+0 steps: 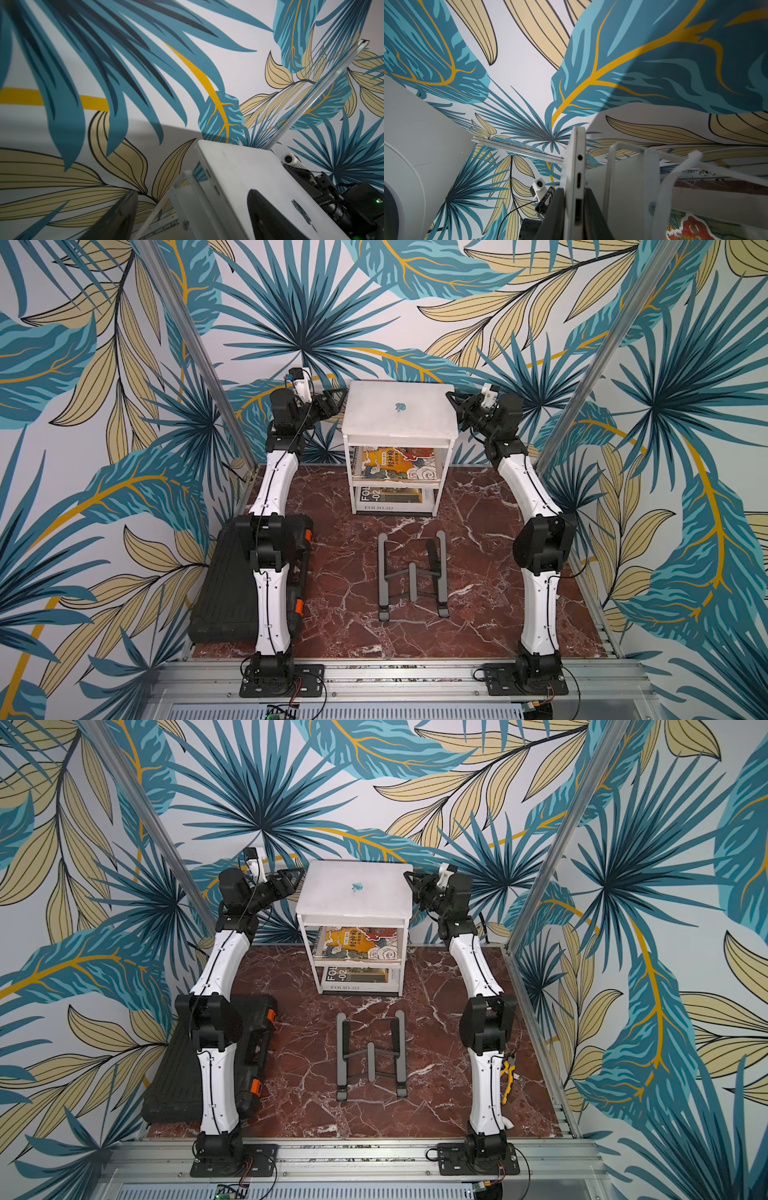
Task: Close the laptop lid and set it aside
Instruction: Place the laptop on the shelf.
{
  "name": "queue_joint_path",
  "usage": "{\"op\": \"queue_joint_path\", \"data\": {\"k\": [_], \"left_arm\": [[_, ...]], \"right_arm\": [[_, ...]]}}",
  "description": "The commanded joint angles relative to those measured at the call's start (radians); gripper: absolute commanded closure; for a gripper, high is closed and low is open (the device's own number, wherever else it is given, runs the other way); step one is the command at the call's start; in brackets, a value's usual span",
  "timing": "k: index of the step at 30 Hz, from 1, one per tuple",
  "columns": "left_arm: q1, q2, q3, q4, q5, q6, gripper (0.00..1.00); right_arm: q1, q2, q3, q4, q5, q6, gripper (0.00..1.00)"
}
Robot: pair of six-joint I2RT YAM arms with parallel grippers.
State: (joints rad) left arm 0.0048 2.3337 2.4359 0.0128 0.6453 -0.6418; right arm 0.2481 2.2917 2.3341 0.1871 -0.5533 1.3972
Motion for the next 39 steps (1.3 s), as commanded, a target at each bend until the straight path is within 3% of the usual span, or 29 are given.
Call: {"op": "queue_joint_path", "data": {"k": [1,11,17,24,39], "left_arm": [[0.006,-0.122,-0.031,-0.015,-0.001,0.068,0.13],[0.005,-0.383,-0.409,0.146,-0.012,0.087,0.11],[0.001,-0.378,-0.419,0.128,0.011,0.087,0.1],[-0.003,-0.3,-0.342,0.087,0.03,0.094,0.1],[-0.008,-0.226,-0.284,0.056,0.057,0.109,0.1]], "right_arm": [[-0.012,-0.007,-0.038,0.034,-0.034,-0.079,1.0],[-0.01,-0.021,-0.042,-0.025,-0.035,-0.119,1.0],[-0.01,0.024,0.039,-0.11,-0.041,-0.15,1.0],[-0.007,0.041,0.054,-0.153,-0.064,-0.168,0.71],[-0.02,0.026,0.059,-0.228,-0.085,-0.229,0.59]]}}
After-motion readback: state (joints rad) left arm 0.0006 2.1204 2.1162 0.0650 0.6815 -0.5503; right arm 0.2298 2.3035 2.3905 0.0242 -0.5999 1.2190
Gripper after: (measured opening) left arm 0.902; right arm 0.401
